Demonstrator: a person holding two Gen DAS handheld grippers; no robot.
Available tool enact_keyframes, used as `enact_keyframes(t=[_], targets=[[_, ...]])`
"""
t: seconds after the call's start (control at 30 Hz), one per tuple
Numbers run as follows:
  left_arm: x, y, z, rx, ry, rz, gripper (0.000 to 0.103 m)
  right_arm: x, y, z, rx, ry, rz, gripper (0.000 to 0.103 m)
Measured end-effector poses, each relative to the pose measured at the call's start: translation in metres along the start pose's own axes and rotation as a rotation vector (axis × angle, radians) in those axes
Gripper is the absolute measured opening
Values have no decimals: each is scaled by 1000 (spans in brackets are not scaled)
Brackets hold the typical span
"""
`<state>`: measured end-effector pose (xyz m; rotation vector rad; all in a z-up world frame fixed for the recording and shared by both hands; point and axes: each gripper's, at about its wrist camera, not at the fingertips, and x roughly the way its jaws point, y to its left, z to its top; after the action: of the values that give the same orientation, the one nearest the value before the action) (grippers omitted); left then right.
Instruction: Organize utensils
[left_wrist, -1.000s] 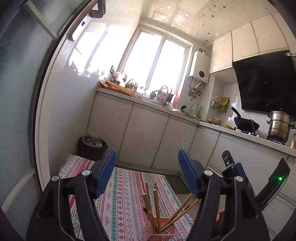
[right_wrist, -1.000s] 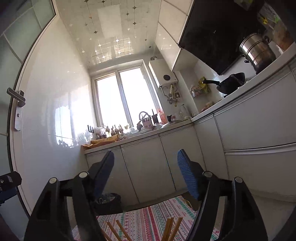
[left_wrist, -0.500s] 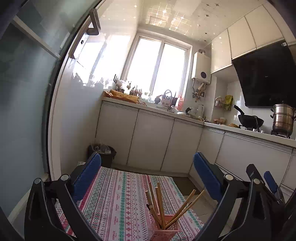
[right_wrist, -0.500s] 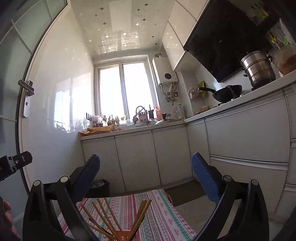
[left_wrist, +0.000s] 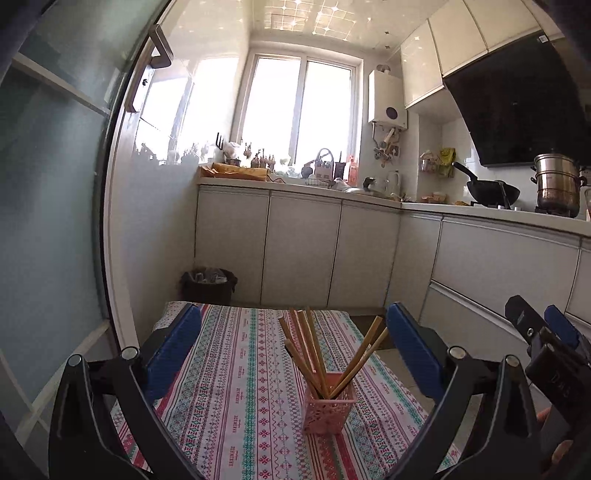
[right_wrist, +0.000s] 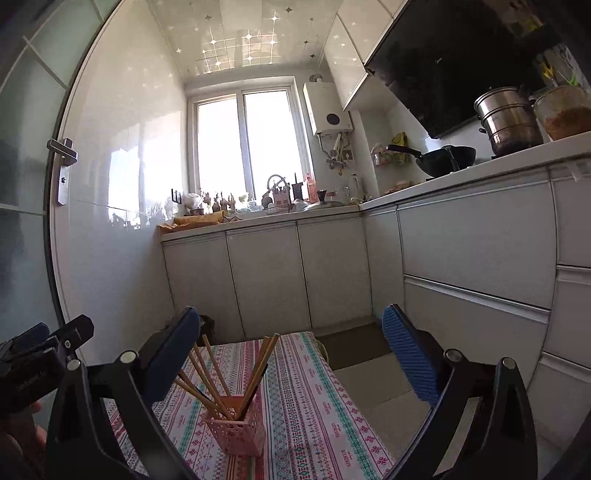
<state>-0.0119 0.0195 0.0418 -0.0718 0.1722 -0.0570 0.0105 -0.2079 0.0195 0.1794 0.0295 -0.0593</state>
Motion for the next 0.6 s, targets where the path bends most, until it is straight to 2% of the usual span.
enact_keyframes(t=[0.1, 0.2, 0.3, 0.4, 0.6], targets=[[-6, -4, -7, -4, 22, 0, 96, -7, -6, -6, 0, 11, -13, 96], [-1, -7, -13, -5, 83, 5, 96, -4, -13, -10, 8, 39, -27, 96], [3, -15, -16, 26, 117, 40, 96, 2, -17, -16, -3, 70, -44, 96], [5, -21, -19, 58, 129, 60, 96, 8, -22, -22, 2, 101, -55, 96], [6, -26, -21, 49, 145, 59, 96, 11, -24, -23, -5, 112, -84, 96]])
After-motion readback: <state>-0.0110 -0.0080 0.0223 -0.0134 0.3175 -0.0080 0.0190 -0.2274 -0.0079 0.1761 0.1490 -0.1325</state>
